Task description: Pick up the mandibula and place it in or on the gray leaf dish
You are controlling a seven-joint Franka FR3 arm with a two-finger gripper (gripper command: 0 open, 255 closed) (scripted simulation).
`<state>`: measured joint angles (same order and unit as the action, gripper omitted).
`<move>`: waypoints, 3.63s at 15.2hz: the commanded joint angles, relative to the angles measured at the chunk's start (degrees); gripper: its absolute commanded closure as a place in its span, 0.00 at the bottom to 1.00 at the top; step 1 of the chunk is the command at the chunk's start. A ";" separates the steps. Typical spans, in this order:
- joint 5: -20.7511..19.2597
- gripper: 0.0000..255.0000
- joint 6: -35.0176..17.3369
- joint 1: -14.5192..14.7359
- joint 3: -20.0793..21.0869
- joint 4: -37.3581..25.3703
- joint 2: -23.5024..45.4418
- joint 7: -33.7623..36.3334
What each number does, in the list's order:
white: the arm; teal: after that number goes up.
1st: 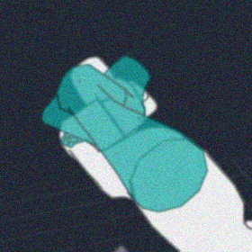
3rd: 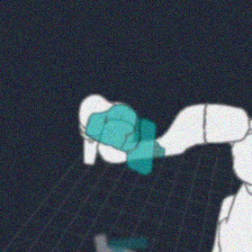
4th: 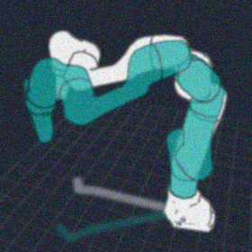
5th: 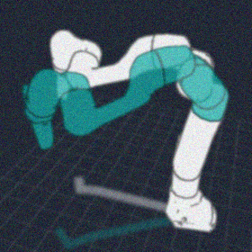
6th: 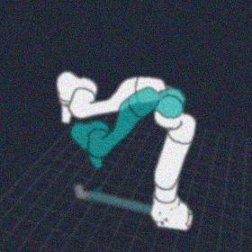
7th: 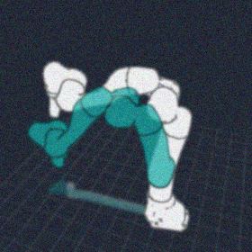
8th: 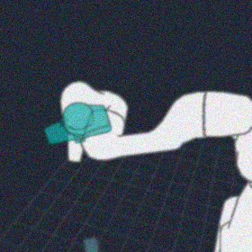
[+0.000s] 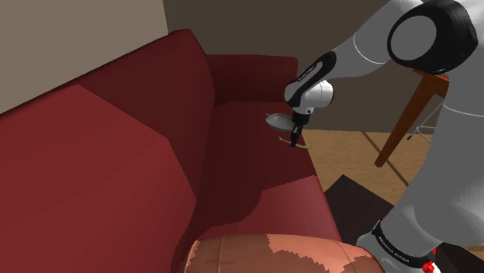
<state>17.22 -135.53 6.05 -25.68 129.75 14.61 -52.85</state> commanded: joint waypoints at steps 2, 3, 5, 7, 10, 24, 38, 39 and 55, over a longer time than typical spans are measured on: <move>-0.33 1.00 0.63 0.14 -0.01 0.15 -0.31 0.05; -0.87 1.00 1.24 0.28 -0.23 0.09 -0.98 0.46; -1.93 1.00 2.49 0.54 -0.62 -0.06 -2.30 1.29; -2.96 1.00 3.77 0.76 -0.96 -0.27 -3.59 2.09; -4.43 1.00 5.72 1.04 -1.37 -0.68 -5.46 3.25; -9.81 1.00 15.41 1.67 -2.15 -4.22 -12.92 7.74; -0.72 1.00 29.78 -2.64 -0.75 -38.06 9.37 4.80; -0.62 1.00 29.12 -2.70 -0.61 -37.61 9.58 4.68; 2.14 1.00 19.88 -3.23 0.75 -32.48 14.30 2.29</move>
<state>19.22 -115.35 2.82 -25.03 97.27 28.64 -50.55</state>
